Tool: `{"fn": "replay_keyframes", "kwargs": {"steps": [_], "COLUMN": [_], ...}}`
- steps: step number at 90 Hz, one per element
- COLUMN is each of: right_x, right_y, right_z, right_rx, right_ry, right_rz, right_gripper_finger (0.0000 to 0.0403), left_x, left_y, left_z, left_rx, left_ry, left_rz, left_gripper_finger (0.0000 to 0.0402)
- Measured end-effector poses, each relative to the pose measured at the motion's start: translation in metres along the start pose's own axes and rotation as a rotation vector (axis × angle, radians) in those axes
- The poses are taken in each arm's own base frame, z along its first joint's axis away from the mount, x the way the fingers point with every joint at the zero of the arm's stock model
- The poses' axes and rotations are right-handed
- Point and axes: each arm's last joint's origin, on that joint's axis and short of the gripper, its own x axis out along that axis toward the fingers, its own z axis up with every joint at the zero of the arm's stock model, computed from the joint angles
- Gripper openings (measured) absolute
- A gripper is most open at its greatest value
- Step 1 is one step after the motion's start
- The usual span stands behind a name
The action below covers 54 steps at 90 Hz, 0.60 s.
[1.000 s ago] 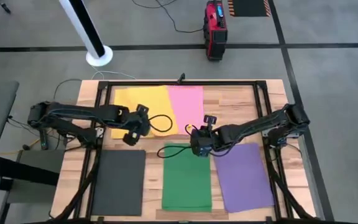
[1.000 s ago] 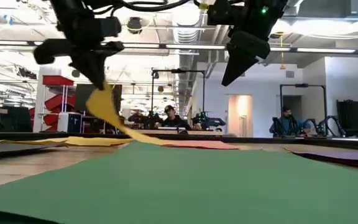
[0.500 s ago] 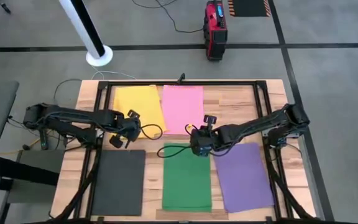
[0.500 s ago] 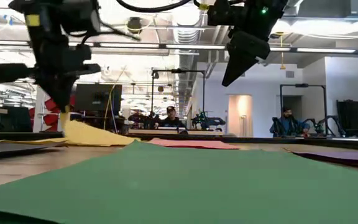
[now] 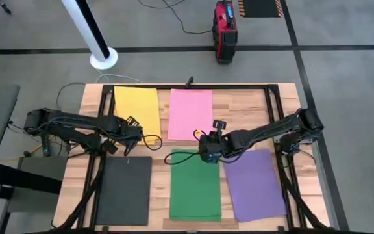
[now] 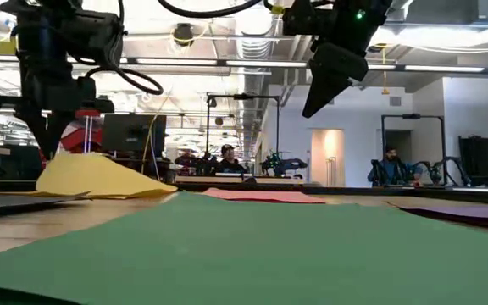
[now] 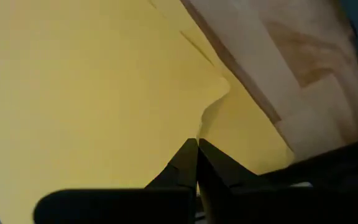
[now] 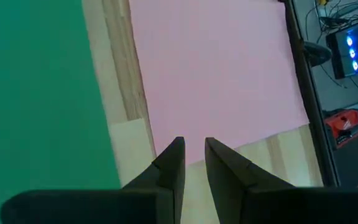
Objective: Organize paper
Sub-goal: Stack the right yellow colored paper on top of the left yellow colored paper
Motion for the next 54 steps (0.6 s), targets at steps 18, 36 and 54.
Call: {"fn": "replay_keyframes", "kwargs": {"steps": [18, 36, 54], "right_x": [0.0, 0.0, 0.0], "right_y": [0.0, 0.0, 0.0], "right_z": [0.0, 0.0, 0.0], "right_rx": [0.0, 0.0, 0.0], "right_ry": [0.0, 0.0, 0.0], "right_rz": [0.0, 0.0, 0.0], "right_gripper_finger": [0.0061, 0.0061, 0.0061], "left_x": [0.0, 0.0, 0.0014], "left_y": [-0.0025, -0.0041, 0.0], "left_z": [-0.003, -0.0056, -0.0082], "left_rx": [-0.022, -0.107, -0.162], "left_ry": [0.032, 0.068, 0.105], "left_rz": [-0.026, -0.031, 0.016], "left_gripper_finger": [0.003, 0.0092, 0.0125]}}
